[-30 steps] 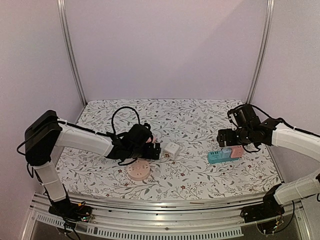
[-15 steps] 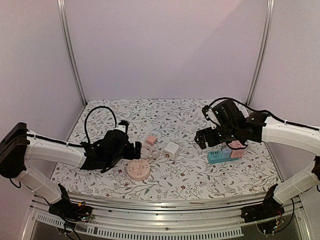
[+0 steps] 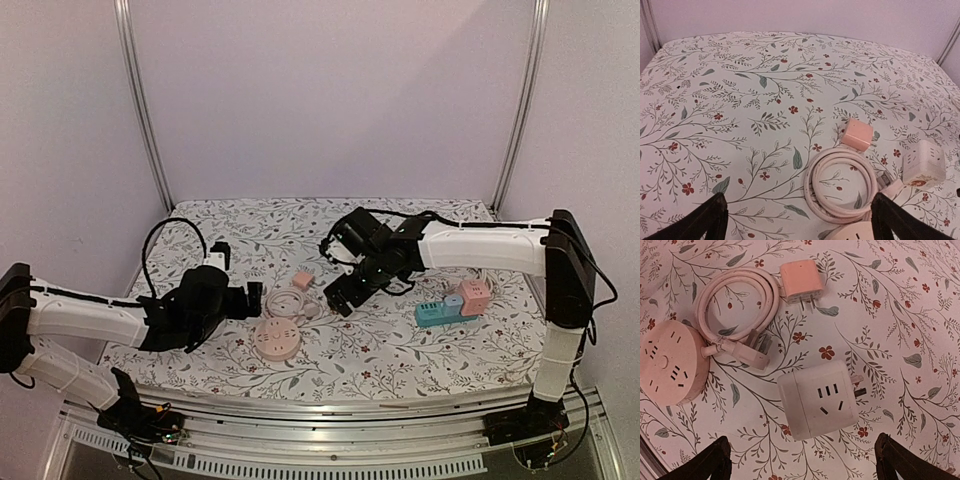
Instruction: Insert the plug
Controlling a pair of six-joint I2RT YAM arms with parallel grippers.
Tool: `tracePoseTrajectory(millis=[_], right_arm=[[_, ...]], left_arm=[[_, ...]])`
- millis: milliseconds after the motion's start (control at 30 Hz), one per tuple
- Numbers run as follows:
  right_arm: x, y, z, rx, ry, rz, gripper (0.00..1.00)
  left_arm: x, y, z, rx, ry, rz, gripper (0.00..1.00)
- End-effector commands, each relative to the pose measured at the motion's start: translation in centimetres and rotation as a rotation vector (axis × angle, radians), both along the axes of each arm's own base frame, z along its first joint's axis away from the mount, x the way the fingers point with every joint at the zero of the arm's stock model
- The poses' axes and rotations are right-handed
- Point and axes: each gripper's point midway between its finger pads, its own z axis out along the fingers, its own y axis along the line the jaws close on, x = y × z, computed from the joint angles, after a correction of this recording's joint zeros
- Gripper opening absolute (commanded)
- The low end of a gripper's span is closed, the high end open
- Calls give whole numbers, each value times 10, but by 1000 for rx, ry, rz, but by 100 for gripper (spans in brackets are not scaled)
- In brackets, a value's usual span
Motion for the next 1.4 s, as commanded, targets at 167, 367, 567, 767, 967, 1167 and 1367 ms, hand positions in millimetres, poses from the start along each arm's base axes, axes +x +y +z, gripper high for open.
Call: tracePoseTrajectory(millis=[167, 367, 567, 767, 967, 1167, 1367], right_arm=[[4, 7, -38, -161, 45, 122, 97], [13, 3, -46, -188, 43, 110, 95], [20, 1, -57, -190, 69, 144, 92], [31, 2, -64, -188, 75, 151, 90], [28, 6, -65, -149, 111, 177, 64], [22, 9, -62, -113, 139, 176, 38], [21, 7, -51, -84, 140, 130, 27]], left_arm=[[2, 5, 2, -15, -20, -3, 99], [2, 3, 1, -21, -20, -13, 99], [3, 1, -1, -18, -20, -22, 99], [2, -2, 0, -26, -28, -41, 98], [2, -3, 1, -22, -36, -48, 98], [1, -5, 2, -23, -40, -68, 98], [-1, -13, 6, -28, -65, -125, 98]])
